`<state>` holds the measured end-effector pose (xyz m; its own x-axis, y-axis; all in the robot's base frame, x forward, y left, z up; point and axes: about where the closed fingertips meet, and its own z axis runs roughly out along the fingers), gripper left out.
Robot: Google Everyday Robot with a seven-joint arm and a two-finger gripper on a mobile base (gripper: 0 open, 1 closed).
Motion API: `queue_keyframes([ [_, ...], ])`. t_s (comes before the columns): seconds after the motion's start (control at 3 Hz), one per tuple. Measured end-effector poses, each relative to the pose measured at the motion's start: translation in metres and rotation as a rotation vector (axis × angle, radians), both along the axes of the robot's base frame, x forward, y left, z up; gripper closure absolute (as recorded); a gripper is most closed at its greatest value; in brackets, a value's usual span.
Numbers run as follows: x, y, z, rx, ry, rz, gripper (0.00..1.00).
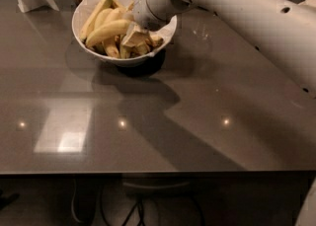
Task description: Pick banana from white bowl
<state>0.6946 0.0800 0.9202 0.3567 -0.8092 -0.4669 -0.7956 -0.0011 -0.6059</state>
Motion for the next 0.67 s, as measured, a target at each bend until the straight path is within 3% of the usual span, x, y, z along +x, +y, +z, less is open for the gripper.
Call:
queue_keyframes([
  [0.67,0.0038,-0.0030,0.0025,-0.009,-0.007,-0.026,1.00],
])
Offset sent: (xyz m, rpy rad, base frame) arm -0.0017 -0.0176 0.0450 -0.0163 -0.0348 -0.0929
